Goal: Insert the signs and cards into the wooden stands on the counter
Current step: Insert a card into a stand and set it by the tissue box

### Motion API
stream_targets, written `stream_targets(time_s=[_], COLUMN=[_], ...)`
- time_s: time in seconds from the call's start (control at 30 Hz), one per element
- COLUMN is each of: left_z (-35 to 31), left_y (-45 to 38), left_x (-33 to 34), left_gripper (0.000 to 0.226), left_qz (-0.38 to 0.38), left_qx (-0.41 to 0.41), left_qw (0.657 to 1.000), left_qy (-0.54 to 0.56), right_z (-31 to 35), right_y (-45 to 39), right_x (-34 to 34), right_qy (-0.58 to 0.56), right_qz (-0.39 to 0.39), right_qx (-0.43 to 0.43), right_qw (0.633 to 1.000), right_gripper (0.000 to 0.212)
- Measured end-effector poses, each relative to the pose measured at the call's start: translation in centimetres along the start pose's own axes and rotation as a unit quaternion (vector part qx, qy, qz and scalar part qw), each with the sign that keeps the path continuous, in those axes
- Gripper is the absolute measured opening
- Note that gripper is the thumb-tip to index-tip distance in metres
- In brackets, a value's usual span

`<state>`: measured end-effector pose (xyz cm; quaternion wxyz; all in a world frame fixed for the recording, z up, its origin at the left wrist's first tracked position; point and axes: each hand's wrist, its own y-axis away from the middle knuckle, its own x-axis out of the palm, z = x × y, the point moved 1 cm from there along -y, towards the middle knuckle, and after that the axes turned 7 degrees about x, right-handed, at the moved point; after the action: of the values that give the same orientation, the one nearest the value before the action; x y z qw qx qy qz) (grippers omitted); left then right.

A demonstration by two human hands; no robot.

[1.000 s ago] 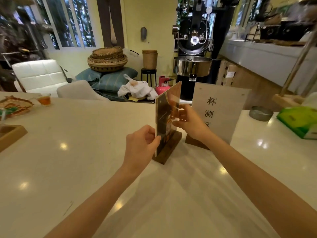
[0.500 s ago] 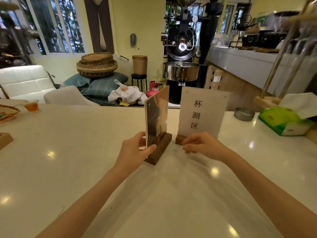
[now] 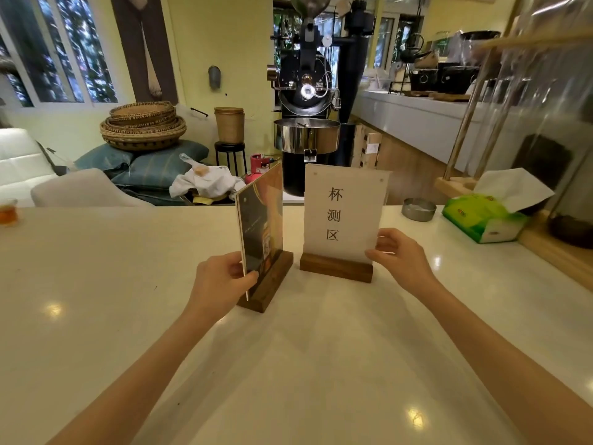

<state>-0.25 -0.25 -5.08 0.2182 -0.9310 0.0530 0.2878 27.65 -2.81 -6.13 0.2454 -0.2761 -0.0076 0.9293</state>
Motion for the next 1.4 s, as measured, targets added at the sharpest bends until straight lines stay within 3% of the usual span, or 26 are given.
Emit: stream_targets(time_s=[0.17,0.3,0.53,0.9,1.0,1.4], left_z=[0.2,0.3,-1.1,-9.0,-10.8,-19.1], left_y=[-0.5,-0.3,-0.3,-0.6,-1.2,-2.0], left_x=[-0.2,0.1,2.9,14.5,18.3,29.2], left_gripper=[0.020,0.020,0.014,0.028,0.019,0.017], left_qz=[0.029,0.007,-0.003,0.000,0.020,0.077], left_qx=[-0.042,-0.038,-0.020,0.032,0.039,0.067], left_qw=[0.998,0.998,0.996,0.979,0.979,0.973], left_qy=[0.027,0.042,0.082,0.200,0.200,0.207], right_z=[-0.1,-0.2,-1.1,-5.2,-6.7,-12.4], right_y=[-0.4,-0.1,1.4,3.0,3.1,1.0], right_x=[1.0,0.5,-0.6,-7.5,-10.0,-19.5], right_qy=[-0.012,-0.031,-0.034,-0.009,0.005,-0.005], right_qz=[-0.014,-0.020,-0.068,-0.206,-0.243,-0.286], right_qx=[-0.001,-0.012,0.006,0.055,0.061,0.168], right_qw=[1.000,0.999,0.997,0.977,0.968,0.943], right_gripper=[0.021,0.008,0.011,0.010,0.012,0.007])
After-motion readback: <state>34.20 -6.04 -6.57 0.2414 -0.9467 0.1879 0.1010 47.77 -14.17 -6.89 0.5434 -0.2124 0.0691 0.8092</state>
